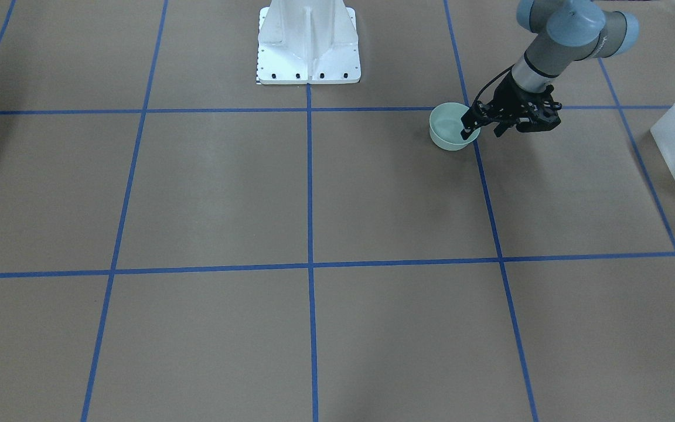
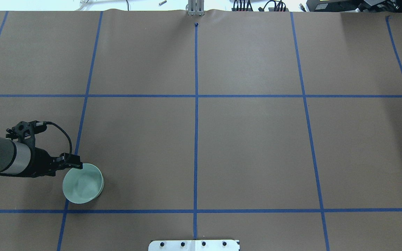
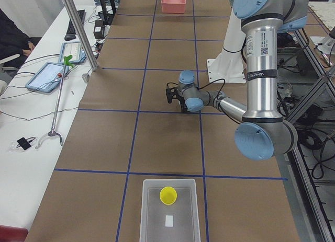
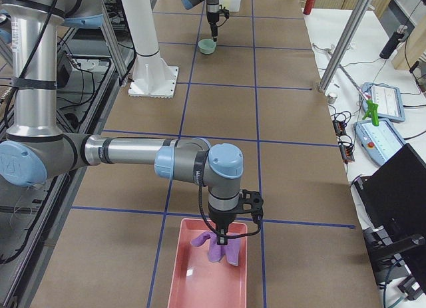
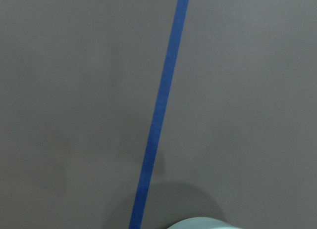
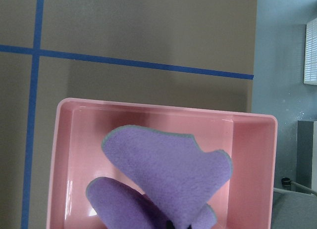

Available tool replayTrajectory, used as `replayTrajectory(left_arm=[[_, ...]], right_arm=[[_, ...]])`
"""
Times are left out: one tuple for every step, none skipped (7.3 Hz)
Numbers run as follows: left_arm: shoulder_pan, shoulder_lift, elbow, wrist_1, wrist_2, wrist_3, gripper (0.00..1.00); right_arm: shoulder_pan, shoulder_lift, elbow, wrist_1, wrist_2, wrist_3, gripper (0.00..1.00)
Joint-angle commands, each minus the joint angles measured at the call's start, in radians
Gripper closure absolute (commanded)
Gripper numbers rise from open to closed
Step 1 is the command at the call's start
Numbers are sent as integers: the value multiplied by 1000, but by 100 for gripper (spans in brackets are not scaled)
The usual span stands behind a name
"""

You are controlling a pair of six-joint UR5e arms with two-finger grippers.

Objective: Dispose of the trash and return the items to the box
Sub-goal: 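Reach left gripper to the green bowl while the right lowers cloth into pink bin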

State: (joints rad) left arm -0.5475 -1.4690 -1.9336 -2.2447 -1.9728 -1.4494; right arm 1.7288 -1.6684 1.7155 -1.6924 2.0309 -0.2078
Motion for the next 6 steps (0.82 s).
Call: replayTrajectory(left_arm=[[30,-2,10,-1,5,1,3],[38,-2,7,-1,3,1,7],[40,-1,2,-1,0,0,19],[40,-1,2,-1,-4,0,59],[40,-2,1,-1,-6,0,100],[40,-2,-2,-1,-6,0,100]], right_arm=[[0,-1,-13,0,-24,1,100],[0,-1,-13,0,-35,-1,100],[0,-1,-13,0,-35,-1,100],[0,-4,-14,0,-37,1,100],[0,-5,-14,0,-46,1,100],[0,-4,-23,0,-46,2,100]])
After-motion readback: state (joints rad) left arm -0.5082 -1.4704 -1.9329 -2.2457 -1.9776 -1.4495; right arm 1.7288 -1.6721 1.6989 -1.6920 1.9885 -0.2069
